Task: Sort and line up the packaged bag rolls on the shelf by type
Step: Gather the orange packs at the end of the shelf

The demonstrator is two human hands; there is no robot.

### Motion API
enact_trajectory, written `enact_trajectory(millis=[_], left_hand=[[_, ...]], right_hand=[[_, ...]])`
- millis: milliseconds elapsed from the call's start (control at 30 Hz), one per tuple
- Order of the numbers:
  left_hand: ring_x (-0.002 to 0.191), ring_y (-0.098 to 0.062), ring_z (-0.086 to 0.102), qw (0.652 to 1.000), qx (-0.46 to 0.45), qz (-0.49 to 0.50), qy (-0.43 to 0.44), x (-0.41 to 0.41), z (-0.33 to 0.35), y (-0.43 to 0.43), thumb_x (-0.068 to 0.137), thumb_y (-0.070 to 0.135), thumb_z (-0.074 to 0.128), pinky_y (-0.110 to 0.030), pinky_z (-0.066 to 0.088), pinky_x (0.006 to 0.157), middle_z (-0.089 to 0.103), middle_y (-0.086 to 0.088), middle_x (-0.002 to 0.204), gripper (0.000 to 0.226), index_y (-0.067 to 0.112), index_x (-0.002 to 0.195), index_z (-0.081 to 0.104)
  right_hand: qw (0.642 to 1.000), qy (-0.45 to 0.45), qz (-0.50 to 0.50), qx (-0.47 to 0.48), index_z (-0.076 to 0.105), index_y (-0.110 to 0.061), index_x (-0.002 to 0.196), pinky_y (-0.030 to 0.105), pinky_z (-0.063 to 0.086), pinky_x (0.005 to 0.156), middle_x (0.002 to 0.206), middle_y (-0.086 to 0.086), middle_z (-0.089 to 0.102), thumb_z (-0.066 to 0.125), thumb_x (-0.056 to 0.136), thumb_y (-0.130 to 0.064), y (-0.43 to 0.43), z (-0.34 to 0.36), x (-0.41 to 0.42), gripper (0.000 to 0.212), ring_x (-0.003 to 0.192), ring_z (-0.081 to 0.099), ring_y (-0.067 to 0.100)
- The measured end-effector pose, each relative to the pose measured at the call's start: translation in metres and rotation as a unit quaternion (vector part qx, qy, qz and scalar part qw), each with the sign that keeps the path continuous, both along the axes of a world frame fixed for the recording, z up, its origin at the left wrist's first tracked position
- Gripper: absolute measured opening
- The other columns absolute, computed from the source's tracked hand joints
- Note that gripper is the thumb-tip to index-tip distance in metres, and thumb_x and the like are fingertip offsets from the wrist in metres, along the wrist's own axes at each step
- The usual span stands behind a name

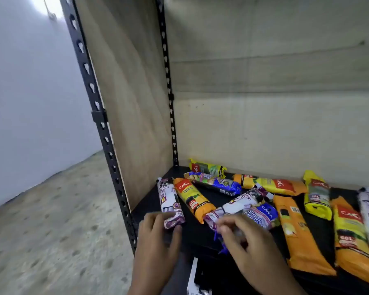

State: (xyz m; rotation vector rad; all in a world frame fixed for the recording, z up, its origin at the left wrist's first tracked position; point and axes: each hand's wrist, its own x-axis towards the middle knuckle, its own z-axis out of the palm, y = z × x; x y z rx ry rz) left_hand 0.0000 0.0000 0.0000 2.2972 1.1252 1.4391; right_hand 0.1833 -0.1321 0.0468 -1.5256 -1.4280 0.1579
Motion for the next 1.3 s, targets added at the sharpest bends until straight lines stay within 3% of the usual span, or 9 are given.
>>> enact_trajectory(millis=[133,333,533,633,700,867,1000,1100,1300], left_hand=[[0.114,-0.021,0.047,0.993,-0.085,0.002,0.077,0.010,0.017,0.029,0.086,0.040,0.068,-0.034,0.044,0.093,0.045,0.001,0.123,0.039,0.024,0.121,0.061],[0.128,-0.031,0.040,0.967,-0.210,0.005,0.141,0.024,0.013,0.048,0.076,0.068,0.057,-0.046,0.045,0.101,0.024,-0.004,0.147,0.072,0.033,0.138,0.047],[0.135,-0.029,0.041,0.962,-0.229,-0.024,0.147,0.032,0.001,0.054,0.083,0.056,0.064,-0.043,0.045,0.104,0.007,-0.002,0.159,0.069,0.031,0.144,0.042],[0.141,-0.029,0.034,0.960,-0.233,-0.020,0.151,0.033,0.000,0.056,0.087,0.050,0.066,-0.039,0.043,0.107,0.007,-0.006,0.162,0.068,0.031,0.147,0.040],[0.143,-0.028,0.031,0.962,-0.228,-0.021,0.151,0.033,-0.001,0.057,0.087,0.046,0.068,-0.037,0.041,0.108,0.012,-0.008,0.162,0.068,0.031,0.147,0.041],[0.139,-0.028,0.038,0.972,-0.199,-0.009,0.128,0.031,0.001,0.058,0.085,0.034,0.074,-0.033,0.040,0.104,0.032,-0.011,0.157,0.061,0.028,0.142,0.052],[0.115,-0.022,0.060,0.981,-0.170,0.001,0.090,0.024,0.001,0.055,0.082,0.024,0.075,-0.023,0.045,0.081,0.058,-0.005,0.137,0.047,0.022,0.127,0.065],[0.107,-0.020,0.064,0.986,-0.164,0.016,0.036,0.020,0.008,0.045,0.082,0.019,0.073,-0.023,0.047,0.079,0.063,-0.001,0.134,0.043,0.021,0.125,0.068],[0.112,-0.015,0.064,0.991,-0.131,-0.028,-0.030,0.040,0.039,0.016,0.080,0.015,0.079,-0.019,0.044,0.088,0.057,0.002,0.140,0.043,0.017,0.122,0.070]], right_hand=[[1.000,-0.017,-0.006,-0.019,0.063,-0.031,0.113,0.011,0.048,0.080,0.111,-0.018,0.063,0.058,0.098,-0.029,0.052,0.021,0.018,0.016,0.099,0.058,-0.006],[0.982,-0.122,-0.040,-0.138,0.051,-0.030,0.132,0.042,0.042,0.103,0.133,-0.001,0.048,0.057,0.094,-0.037,0.130,0.005,0.071,0.039,0.128,0.042,0.020],[0.937,-0.207,-0.070,-0.274,0.035,-0.027,0.150,0.043,0.041,0.104,0.150,0.011,0.036,0.057,0.094,-0.034,0.166,-0.002,0.108,0.060,0.134,0.038,0.034],[0.931,-0.186,-0.057,-0.308,0.038,-0.034,0.146,0.036,0.050,0.085,0.150,0.011,0.036,0.057,0.092,-0.025,0.175,-0.006,0.115,0.058,0.121,0.050,0.033],[0.933,-0.193,-0.063,-0.298,0.044,-0.036,0.140,0.034,0.050,0.075,0.140,0.011,0.048,0.058,0.090,-0.021,0.180,-0.010,0.118,0.054,0.108,0.057,0.031],[0.938,-0.206,-0.083,-0.267,0.055,-0.033,0.124,0.040,0.054,0.081,0.121,0.005,0.063,0.071,0.083,-0.022,0.183,-0.007,0.117,0.046,0.102,0.060,0.025],[0.952,-0.165,-0.083,-0.245,0.062,-0.032,0.123,0.032,0.052,0.067,0.124,0.000,0.063,0.070,0.087,-0.032,0.176,-0.004,0.105,0.037,0.086,0.063,0.016],[0.972,-0.101,-0.085,-0.193,0.066,-0.028,0.123,0.033,0.054,0.078,0.124,0.000,0.066,0.068,0.089,-0.035,0.165,-0.001,0.094,0.034,0.097,0.064,0.017],[0.988,0.039,-0.122,-0.087,0.069,-0.022,0.115,0.019,0.048,0.074,0.110,-0.006,0.069,0.069,0.089,-0.039,0.101,0.022,0.090,0.032,0.094,0.063,0.005]])
